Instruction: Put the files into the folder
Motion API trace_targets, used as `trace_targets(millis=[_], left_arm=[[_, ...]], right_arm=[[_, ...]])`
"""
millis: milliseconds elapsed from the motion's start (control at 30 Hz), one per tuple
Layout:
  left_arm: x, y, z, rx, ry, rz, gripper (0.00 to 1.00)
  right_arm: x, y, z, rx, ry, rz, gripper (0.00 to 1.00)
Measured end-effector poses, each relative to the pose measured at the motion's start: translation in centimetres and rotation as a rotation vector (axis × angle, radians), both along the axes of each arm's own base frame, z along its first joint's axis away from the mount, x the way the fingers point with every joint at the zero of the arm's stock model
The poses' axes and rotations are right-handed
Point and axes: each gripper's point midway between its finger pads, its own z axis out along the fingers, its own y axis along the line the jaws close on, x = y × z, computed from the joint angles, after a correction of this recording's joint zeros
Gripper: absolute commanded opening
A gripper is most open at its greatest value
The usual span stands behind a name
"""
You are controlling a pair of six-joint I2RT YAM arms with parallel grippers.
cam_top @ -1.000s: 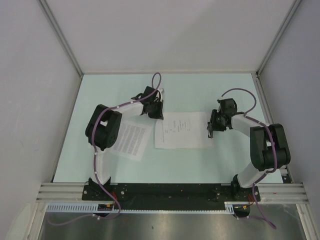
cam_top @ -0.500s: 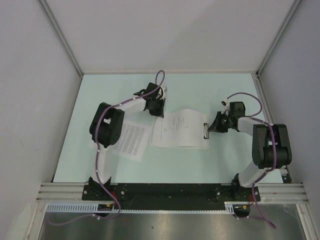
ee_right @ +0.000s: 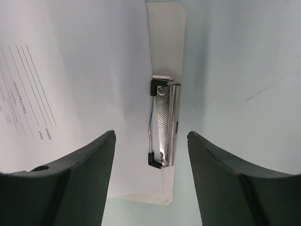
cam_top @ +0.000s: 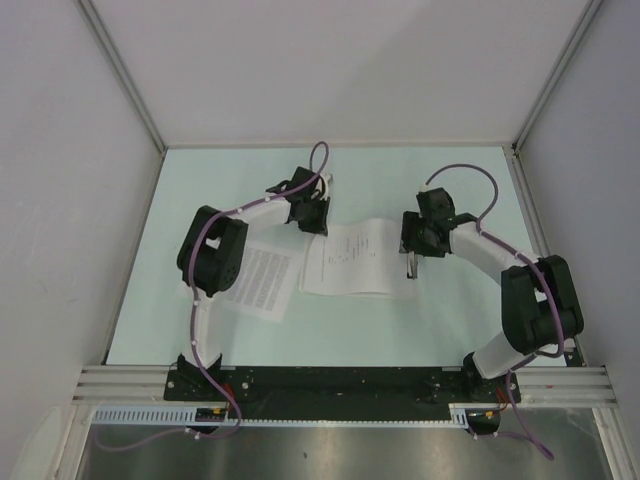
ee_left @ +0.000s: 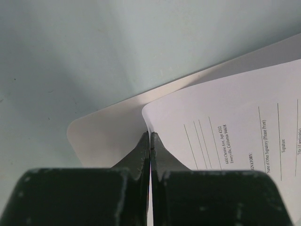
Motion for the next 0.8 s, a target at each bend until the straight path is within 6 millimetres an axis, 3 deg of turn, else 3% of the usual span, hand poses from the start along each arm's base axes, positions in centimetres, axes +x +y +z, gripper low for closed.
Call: trace_targets(millis=[133, 267, 467, 800], left_arm=[[-0.4, 0.3, 0.0, 0.004, 0.004, 0.003, 0.00], [-0.6, 0.5, 0.0, 0.014, 0.005, 0.008, 0.00], [-0.7, 1.1, 0.0, 0.046, 0.006, 0.023, 0.02], [-0.8, 1.5, -0.1, 0.064, 0.008, 0.030, 0.02]], right_arm=[[0.4, 0.2, 1.1, -0.124, -0.022, -0.052, 0.57], [0.4, 0.9, 0.6, -0.220, -0.006, -0.067, 0.50], [-1.0, 0.6, -1.4, -0.329, 0.055, -0.061, 0.51], [-0.9, 0.0, -2.2, -0.394, 0.080, -0.073, 0.49]])
